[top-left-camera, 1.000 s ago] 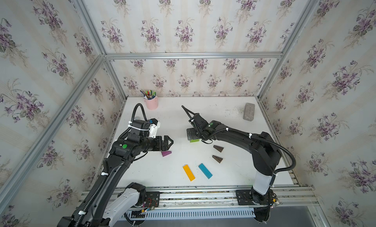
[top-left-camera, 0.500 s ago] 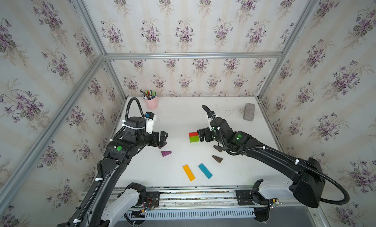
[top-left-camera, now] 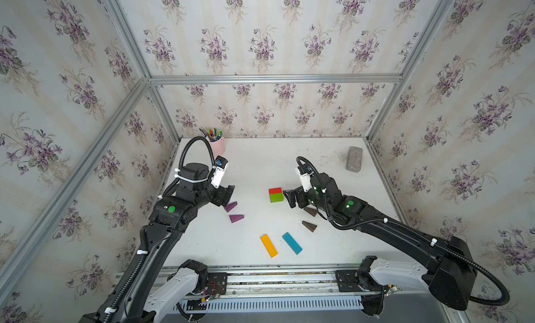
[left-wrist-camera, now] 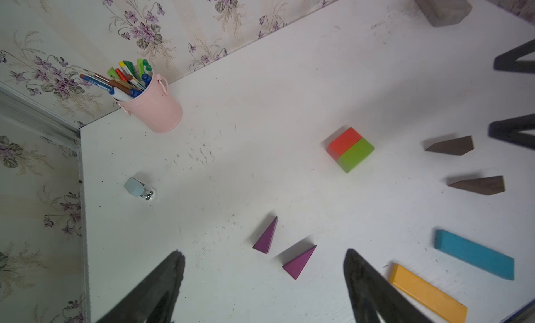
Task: Assemble a small pinwheel with building blocks
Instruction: Adjust the building block at the center of the board.
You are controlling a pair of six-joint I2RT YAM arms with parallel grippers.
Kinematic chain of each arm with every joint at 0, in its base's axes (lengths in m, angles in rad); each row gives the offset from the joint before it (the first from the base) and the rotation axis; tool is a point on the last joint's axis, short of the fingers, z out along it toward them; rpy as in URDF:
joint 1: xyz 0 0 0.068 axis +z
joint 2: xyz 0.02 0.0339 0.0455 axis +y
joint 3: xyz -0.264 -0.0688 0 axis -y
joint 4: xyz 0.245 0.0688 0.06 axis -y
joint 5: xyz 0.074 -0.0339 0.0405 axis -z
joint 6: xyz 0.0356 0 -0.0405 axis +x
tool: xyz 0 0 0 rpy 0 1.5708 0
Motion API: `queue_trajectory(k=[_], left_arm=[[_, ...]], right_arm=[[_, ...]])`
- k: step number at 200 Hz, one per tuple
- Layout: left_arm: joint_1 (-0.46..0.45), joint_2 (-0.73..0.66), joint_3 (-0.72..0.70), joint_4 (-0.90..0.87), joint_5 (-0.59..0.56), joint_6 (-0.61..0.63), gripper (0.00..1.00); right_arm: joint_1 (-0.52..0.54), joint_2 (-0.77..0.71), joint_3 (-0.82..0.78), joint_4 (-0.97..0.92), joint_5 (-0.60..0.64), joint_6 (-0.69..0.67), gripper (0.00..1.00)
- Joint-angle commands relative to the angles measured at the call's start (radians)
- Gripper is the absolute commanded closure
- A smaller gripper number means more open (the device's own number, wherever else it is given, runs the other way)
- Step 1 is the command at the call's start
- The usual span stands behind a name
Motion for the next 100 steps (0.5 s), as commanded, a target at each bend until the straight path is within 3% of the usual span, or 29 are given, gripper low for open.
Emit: queue_trajectory(k=[1,17,28,53,78,100], left_arm=[[-0.039,-0.004,-0.080,0.070,-0.103,0.188,0.21],[-0.105,0.004,-0.148,0.098,-0.132,0.363,0.26],[-0.119,0.026,-0.167,0.107,-0.153,0.405,0.27],[-0.119,0.104,-0.179,0.114,-0.131,0.418,0.33],[-0.118,0.243,-0.199,0.169,-0.239,0.410,0.37],[-0.118,0.388,-0.131,0.129,-0.311,0.287,0.40]], right_arm=[[-0.007,-0.046,-0.059,0.153,-0.089,-0.031,0.00],[-0.007,-0.082,-0.126,0.227,-0.151,-0.038,0.00],[-0.007,-0.104,-0.153,0.251,-0.192,-0.040,0.00],[-0.007,-0.168,-0.220,0.292,-0.248,-0.074,0.00],[-0.007,-0.220,-0.276,0.331,-0.245,-0.078,0.00],[-0.008,-0.234,-0.299,0.357,-0.271,-0.072,0.00]])
